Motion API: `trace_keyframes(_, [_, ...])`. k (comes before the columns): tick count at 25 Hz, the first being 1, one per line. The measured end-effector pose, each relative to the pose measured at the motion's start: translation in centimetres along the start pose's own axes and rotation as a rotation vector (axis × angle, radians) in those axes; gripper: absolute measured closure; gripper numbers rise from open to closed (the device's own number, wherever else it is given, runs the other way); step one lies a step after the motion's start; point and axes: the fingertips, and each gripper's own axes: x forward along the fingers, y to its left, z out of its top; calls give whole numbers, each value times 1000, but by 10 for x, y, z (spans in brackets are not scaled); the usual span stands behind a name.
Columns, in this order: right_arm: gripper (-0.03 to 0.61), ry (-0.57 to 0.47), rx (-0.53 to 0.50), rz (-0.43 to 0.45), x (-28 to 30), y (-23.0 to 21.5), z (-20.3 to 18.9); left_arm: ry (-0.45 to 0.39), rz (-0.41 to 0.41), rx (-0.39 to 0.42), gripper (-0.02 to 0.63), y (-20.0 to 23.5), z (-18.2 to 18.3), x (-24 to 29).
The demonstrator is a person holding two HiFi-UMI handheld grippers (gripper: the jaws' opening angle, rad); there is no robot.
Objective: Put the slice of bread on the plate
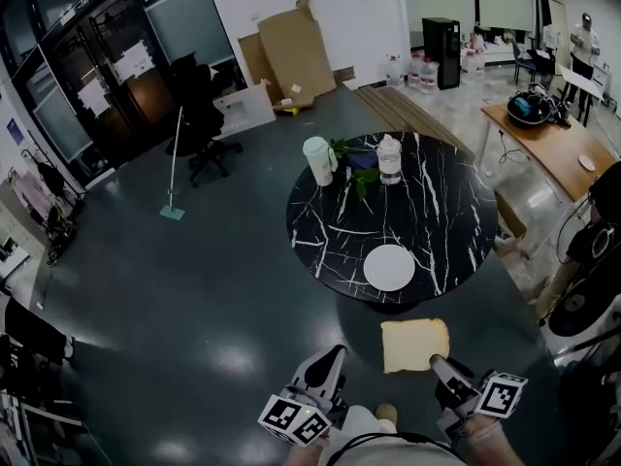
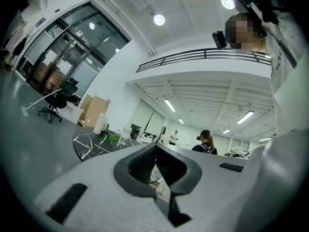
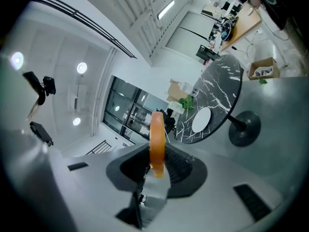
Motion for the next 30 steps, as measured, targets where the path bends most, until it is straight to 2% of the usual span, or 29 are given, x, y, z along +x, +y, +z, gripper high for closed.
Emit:
trace_keyframes(9, [494,15,25,-8,16,-17,10,24,25,-20,606,19,-9,17])
trace_keyframes(14, [494,-14,29,-42,26,-29,31,43,-22,-33,606,31,-17,51])
trace_keyframes(18, [494,13,45,-59,44,-37,37,47,-65,-70,606,43,-19,84])
trace_keyframes(26, [494,24,61,-117,87,-63,53,101,-123,18,606,67,-20,143])
trace_keyframes(30, [494,21,86,-94,108,-70,61,118,-138,44,606,78,-26,164])
